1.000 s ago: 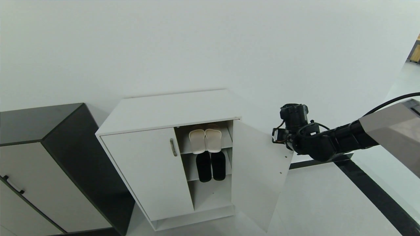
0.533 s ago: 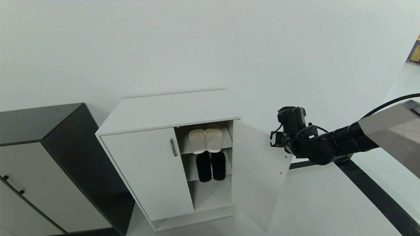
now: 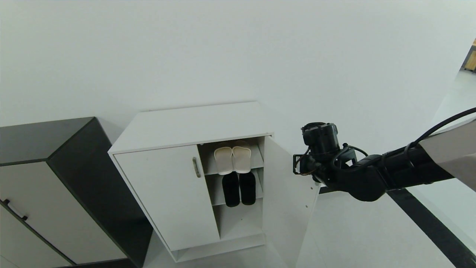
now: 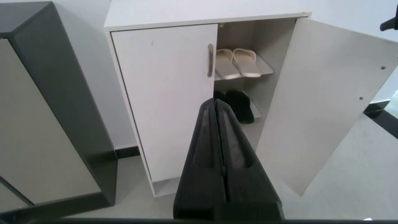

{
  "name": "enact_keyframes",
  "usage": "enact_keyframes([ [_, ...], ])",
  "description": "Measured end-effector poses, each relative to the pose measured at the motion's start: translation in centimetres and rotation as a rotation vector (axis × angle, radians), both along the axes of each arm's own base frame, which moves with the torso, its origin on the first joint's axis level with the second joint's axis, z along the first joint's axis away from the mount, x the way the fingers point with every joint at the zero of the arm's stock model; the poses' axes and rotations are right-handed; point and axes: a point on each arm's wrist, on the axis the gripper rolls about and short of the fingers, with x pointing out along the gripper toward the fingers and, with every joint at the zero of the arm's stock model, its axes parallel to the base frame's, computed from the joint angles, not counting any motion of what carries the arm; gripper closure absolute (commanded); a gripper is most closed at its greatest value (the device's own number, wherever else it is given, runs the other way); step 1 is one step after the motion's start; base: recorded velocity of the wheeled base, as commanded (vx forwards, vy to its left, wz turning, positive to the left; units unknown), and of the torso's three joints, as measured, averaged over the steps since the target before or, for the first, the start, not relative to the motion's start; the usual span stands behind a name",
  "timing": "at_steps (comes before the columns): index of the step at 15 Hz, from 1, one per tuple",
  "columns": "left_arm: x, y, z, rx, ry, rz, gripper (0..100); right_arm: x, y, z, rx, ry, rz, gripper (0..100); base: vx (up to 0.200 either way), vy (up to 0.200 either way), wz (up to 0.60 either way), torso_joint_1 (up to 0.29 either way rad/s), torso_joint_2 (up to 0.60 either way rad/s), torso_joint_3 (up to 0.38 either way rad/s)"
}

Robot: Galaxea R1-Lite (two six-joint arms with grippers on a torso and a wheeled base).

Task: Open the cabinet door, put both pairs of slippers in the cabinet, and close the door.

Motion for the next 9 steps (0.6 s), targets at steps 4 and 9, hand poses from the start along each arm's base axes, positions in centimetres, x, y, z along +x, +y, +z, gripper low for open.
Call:
enact_keyframes([
  [4,0.0,0.0,0.0,0.000,0.000,0.001,100,0.1,-0.4,-0.1,-0.005,0.004,-0.013,100,0.000,0.000,0.00,0.000,0.00,0.000],
  [9,0.0,0.0,0.0,-0.015,-0.001,0.005,100,1.2,-0.5,-2.0,-0.025,0.039,-0.025,100,0.000,0.000,0.00,0.000,0.00,0.000],
])
